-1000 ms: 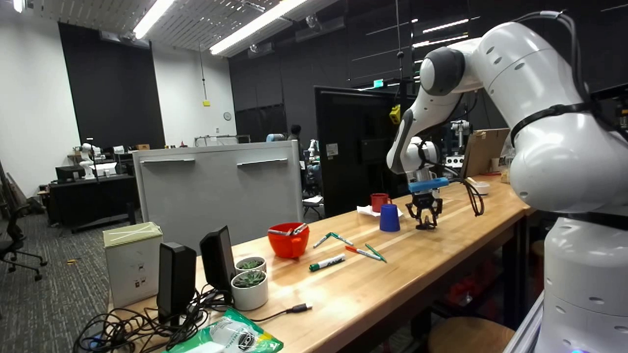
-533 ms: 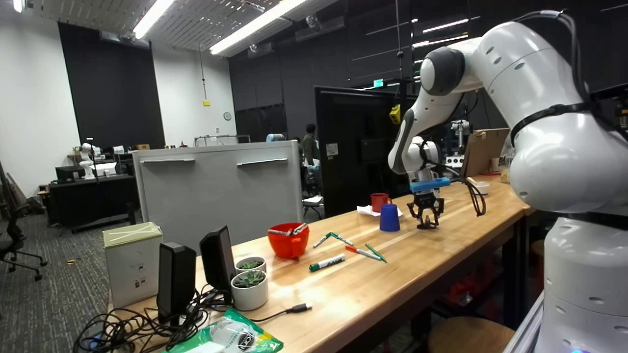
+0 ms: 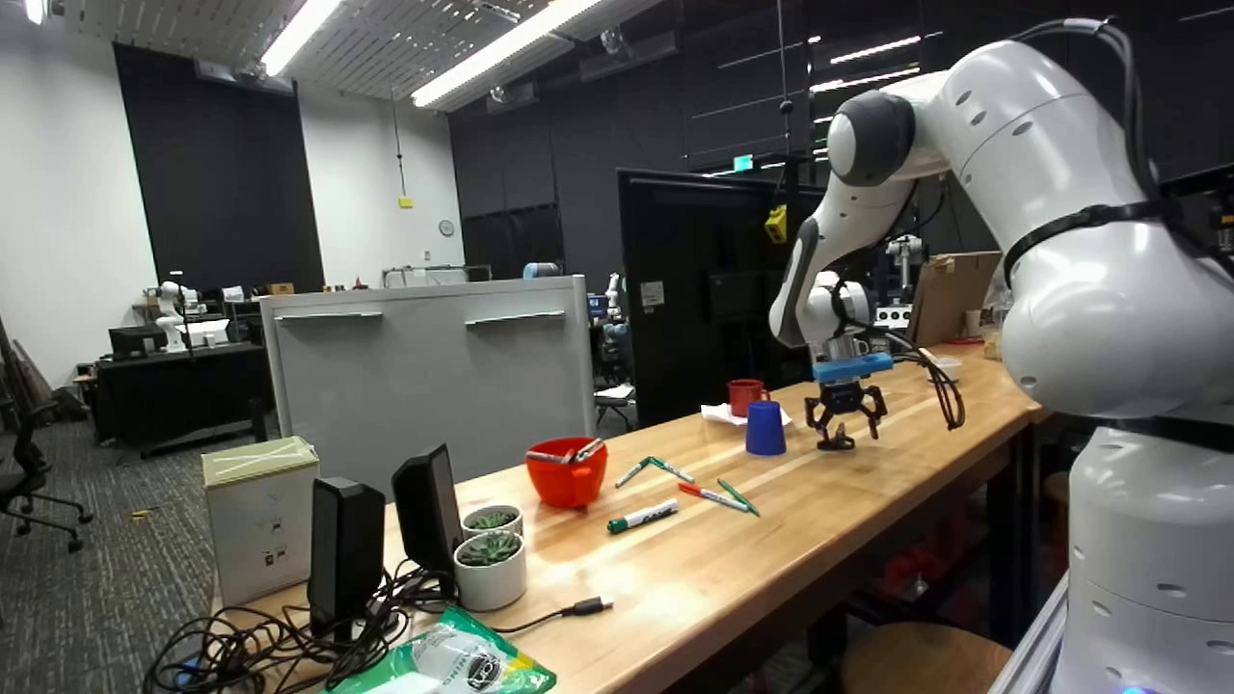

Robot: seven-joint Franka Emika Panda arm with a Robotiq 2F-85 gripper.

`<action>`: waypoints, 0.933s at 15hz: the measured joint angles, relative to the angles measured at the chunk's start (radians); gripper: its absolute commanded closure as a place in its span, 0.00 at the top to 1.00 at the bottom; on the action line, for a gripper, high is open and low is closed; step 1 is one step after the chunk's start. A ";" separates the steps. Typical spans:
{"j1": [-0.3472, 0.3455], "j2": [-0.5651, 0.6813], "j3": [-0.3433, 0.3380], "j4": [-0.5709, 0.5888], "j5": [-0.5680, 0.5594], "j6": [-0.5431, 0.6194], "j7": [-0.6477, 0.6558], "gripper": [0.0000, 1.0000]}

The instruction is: Open and close the scissors

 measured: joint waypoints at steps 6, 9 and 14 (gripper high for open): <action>0.006 -0.028 -0.009 -0.037 -0.073 0.044 -0.001 1.00; 0.006 -0.057 -0.011 -0.059 -0.090 0.055 -0.004 1.00; 0.003 -0.115 -0.011 -0.096 -0.083 0.058 -0.024 1.00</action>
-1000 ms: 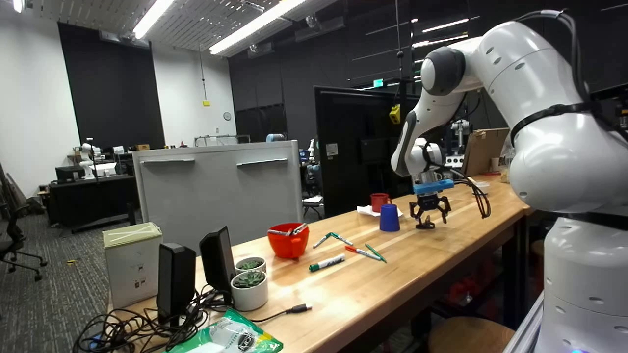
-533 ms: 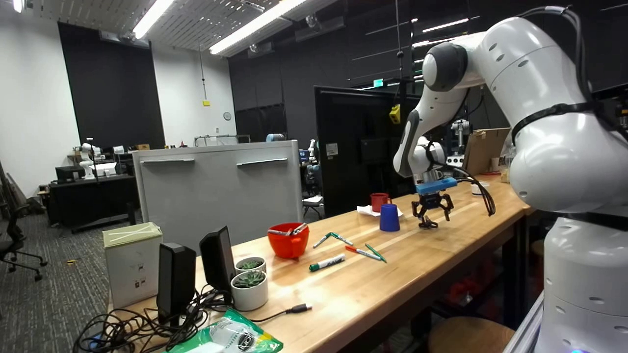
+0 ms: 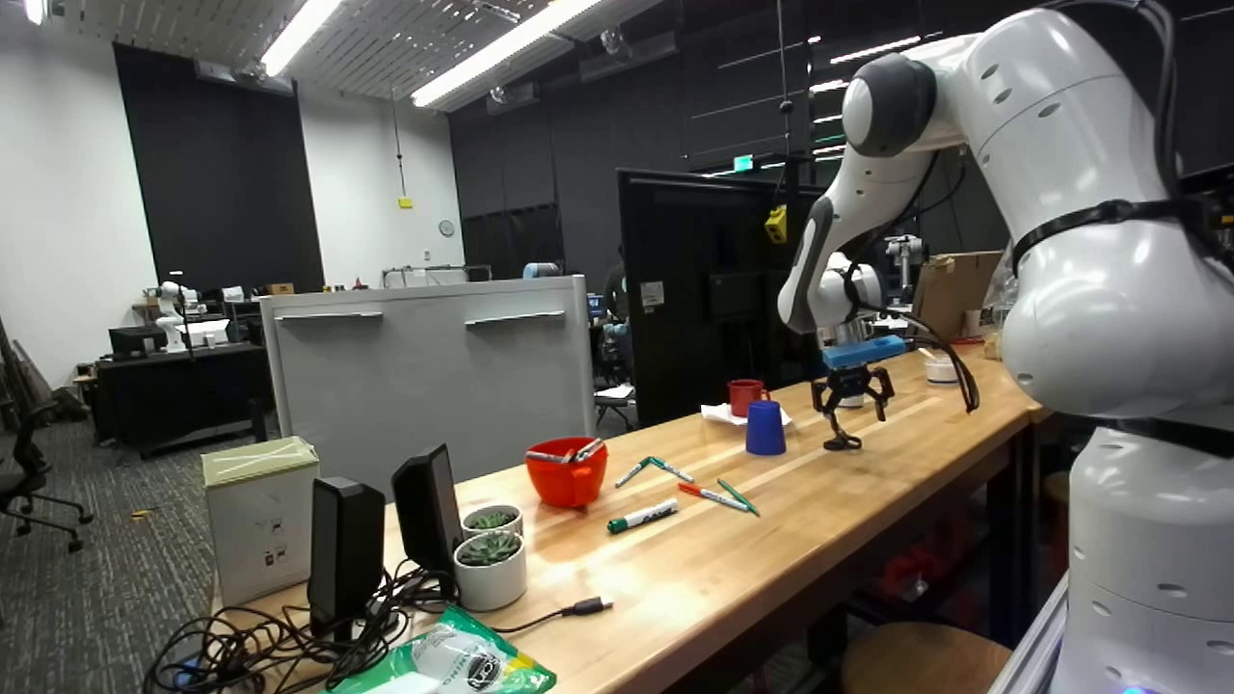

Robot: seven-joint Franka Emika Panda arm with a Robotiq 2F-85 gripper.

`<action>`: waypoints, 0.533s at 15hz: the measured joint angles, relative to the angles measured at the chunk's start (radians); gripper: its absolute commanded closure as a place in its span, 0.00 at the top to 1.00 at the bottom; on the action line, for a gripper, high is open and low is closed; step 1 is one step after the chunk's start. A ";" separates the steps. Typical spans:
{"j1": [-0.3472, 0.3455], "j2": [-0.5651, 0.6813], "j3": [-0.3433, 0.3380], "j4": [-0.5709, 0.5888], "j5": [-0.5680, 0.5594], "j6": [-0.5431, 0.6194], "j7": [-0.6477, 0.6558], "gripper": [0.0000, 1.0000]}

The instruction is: Open and close the scissors

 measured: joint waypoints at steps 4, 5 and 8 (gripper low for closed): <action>0.000 -0.027 0.003 -0.023 0.043 0.005 -0.015 0.86; 0.000 -0.031 0.005 -0.027 0.052 0.006 -0.016 0.80; 0.000 -0.035 0.009 -0.034 0.071 0.011 -0.016 0.54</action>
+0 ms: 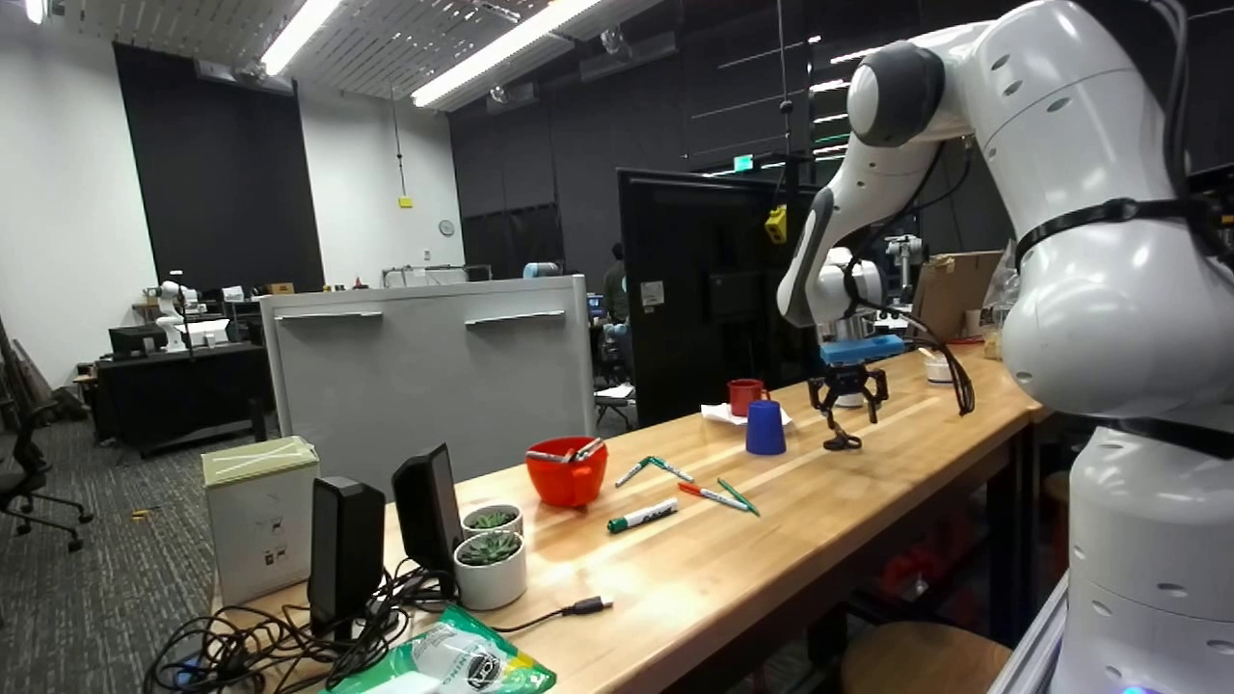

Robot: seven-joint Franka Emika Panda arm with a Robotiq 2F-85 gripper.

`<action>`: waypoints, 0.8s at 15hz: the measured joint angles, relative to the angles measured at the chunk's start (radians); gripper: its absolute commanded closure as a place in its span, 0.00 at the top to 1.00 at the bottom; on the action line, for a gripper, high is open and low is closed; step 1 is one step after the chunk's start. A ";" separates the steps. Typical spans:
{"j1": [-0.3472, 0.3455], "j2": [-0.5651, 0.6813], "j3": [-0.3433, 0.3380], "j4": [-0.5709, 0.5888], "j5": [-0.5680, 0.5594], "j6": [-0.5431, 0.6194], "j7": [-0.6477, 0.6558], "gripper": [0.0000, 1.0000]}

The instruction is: Open and close the scissors

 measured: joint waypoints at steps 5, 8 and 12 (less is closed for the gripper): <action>0.000 0.000 0.005 -0.007 0.020 0.008 0.000 0.34; 0.000 0.000 0.008 -0.007 0.030 0.012 0.000 0.40; 0.000 0.002 0.011 -0.007 0.033 0.013 0.000 0.42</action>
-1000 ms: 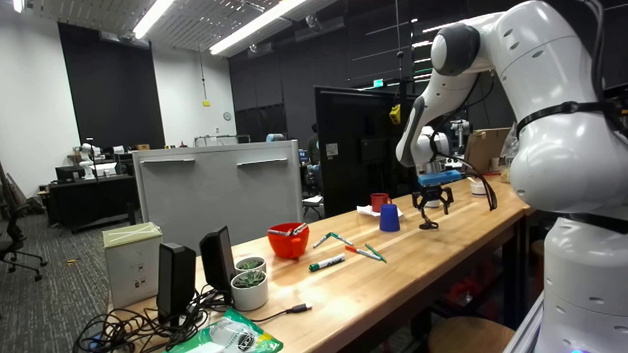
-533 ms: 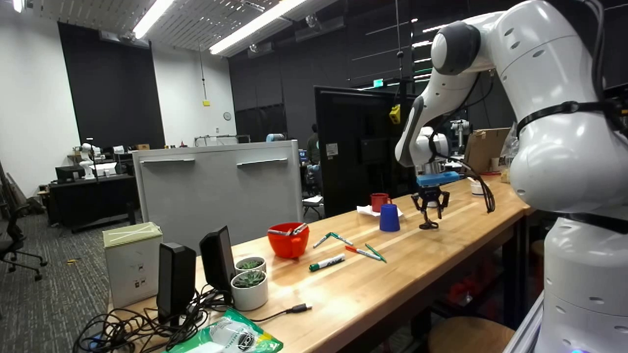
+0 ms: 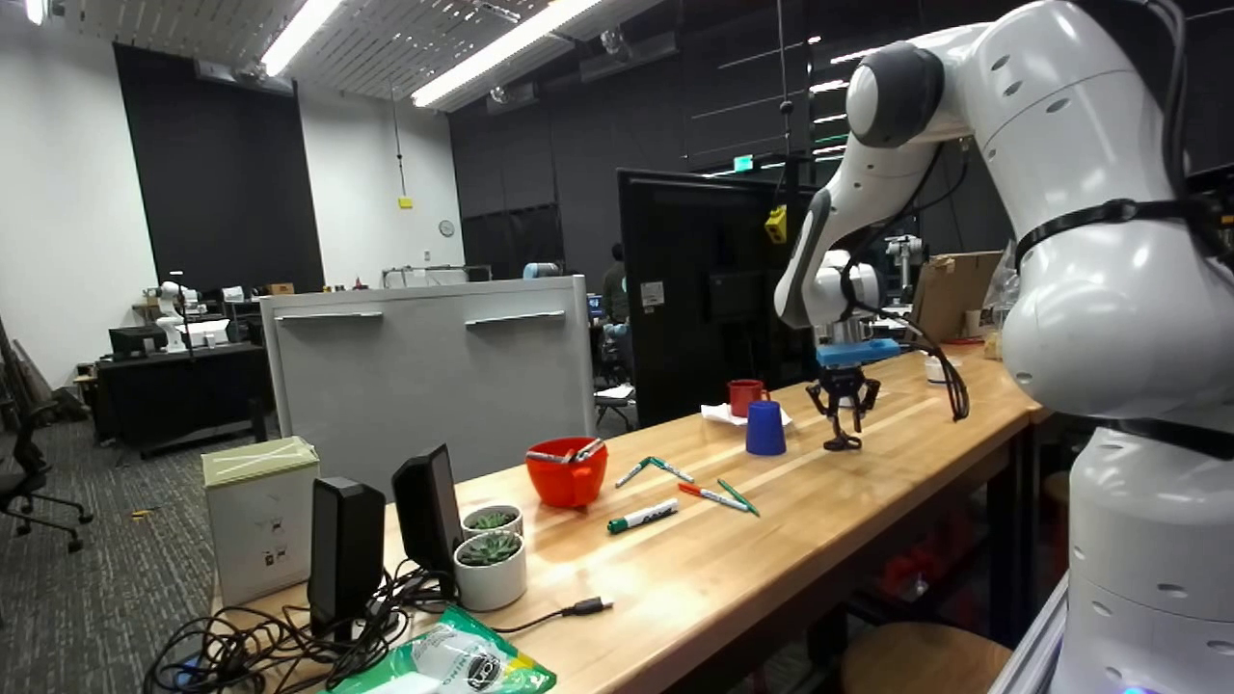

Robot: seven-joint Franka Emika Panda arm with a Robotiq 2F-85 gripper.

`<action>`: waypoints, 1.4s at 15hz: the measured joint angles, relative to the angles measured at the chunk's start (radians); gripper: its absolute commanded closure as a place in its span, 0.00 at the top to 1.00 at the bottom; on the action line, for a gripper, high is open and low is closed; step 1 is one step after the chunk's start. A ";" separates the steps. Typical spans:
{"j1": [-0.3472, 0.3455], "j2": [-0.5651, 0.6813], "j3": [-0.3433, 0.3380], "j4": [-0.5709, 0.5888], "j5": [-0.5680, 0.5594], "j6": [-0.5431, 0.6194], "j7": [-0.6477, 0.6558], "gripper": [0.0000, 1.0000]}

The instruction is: Open and close the scissors

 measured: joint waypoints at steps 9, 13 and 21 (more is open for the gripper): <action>-0.002 0.020 0.003 0.002 0.000 0.000 0.000 0.42; -0.004 0.033 0.004 0.008 0.003 0.000 0.000 0.41; -0.008 0.066 0.005 0.044 0.031 -0.003 0.000 0.43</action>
